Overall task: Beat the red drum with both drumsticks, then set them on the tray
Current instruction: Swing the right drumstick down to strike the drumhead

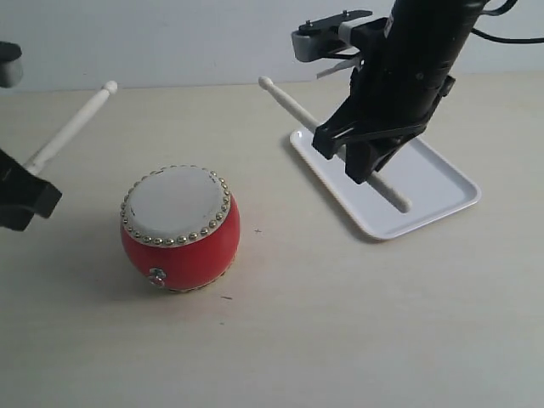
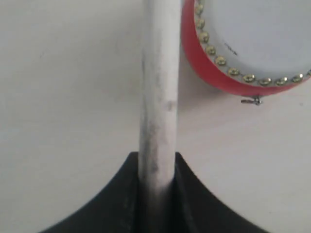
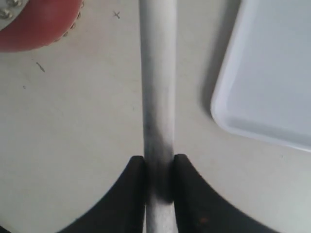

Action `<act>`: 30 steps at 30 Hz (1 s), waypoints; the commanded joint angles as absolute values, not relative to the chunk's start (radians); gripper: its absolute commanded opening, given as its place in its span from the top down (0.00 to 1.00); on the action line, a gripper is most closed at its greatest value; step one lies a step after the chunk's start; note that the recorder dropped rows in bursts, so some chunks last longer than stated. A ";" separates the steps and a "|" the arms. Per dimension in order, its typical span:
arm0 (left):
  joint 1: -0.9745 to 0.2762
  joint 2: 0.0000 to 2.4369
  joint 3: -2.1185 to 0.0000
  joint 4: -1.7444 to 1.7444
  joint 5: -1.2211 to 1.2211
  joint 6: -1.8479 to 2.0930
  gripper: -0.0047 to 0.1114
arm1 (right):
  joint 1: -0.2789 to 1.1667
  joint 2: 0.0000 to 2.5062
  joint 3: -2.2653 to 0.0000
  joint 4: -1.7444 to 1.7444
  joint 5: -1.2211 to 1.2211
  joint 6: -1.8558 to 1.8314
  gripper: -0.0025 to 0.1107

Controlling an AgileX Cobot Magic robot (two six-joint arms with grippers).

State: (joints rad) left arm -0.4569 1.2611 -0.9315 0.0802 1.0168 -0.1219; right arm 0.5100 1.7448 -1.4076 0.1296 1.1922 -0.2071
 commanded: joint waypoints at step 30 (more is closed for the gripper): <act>-0.640 1.171 -0.826 0.255 1.221 -0.158 0.96 | 0.838 1.722 -1.366 -0.181 1.221 -0.236 0.98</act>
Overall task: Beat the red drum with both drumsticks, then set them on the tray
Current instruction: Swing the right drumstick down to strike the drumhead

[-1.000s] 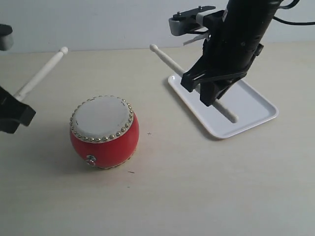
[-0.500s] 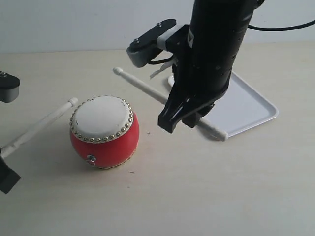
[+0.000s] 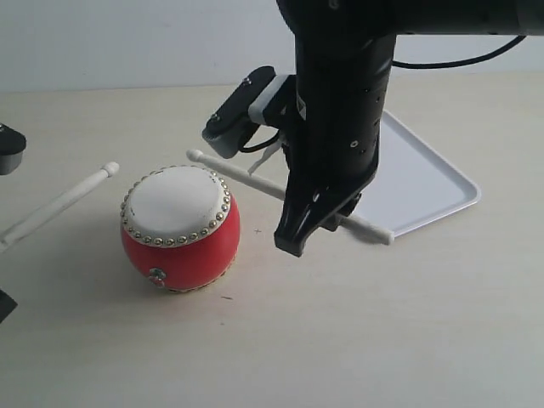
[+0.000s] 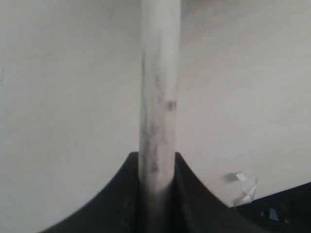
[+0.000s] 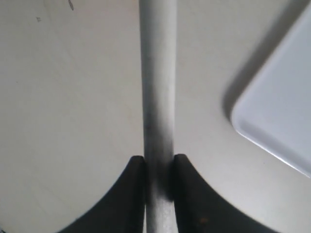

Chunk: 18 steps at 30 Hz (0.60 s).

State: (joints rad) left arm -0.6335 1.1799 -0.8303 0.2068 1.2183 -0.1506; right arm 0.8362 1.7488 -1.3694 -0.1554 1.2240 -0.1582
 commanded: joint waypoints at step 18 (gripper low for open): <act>-0.640 1.173 -0.897 0.249 1.221 -0.156 0.96 | 0.843 1.647 -1.366 -0.228 1.221 -0.266 0.98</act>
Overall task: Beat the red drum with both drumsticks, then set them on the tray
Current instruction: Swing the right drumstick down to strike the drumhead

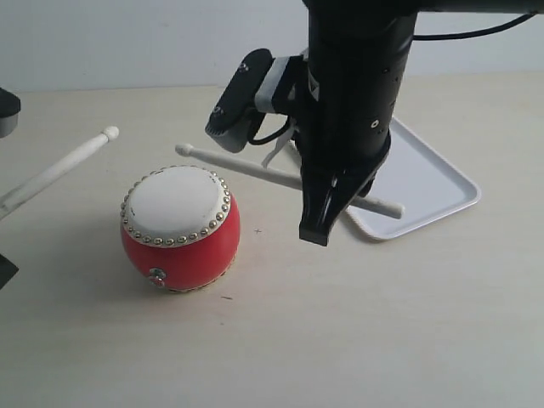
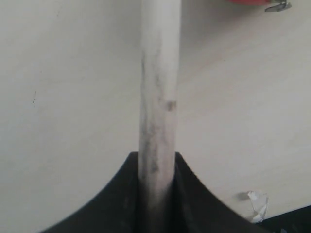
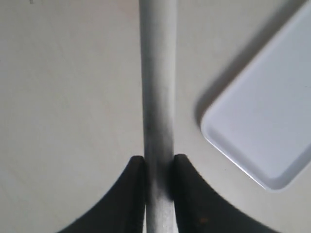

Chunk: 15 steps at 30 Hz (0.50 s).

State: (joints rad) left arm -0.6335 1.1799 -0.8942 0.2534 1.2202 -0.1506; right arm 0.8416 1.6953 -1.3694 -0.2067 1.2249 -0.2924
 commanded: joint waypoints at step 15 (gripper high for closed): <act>-0.640 1.225 -0.800 0.082 1.060 -0.116 0.96 | 0.843 1.638 -1.366 -0.252 1.221 -0.265 0.98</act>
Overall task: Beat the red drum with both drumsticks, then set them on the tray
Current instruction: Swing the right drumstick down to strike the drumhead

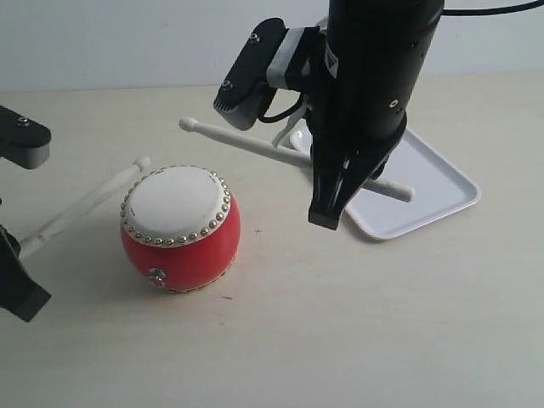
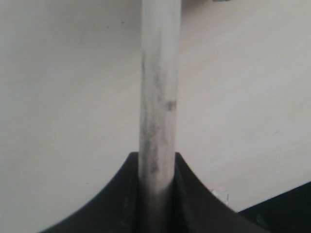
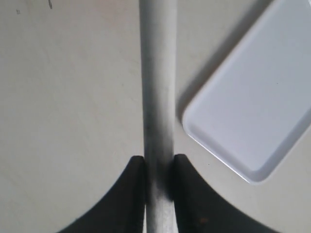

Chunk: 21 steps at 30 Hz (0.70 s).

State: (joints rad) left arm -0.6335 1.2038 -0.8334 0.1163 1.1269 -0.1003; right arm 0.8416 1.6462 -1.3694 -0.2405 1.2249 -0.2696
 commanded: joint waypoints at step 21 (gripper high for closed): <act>-0.650 1.100 -0.937 0.069 1.163 -0.163 0.96 | 0.843 1.834 -1.370 -0.173 1.221 -0.099 0.98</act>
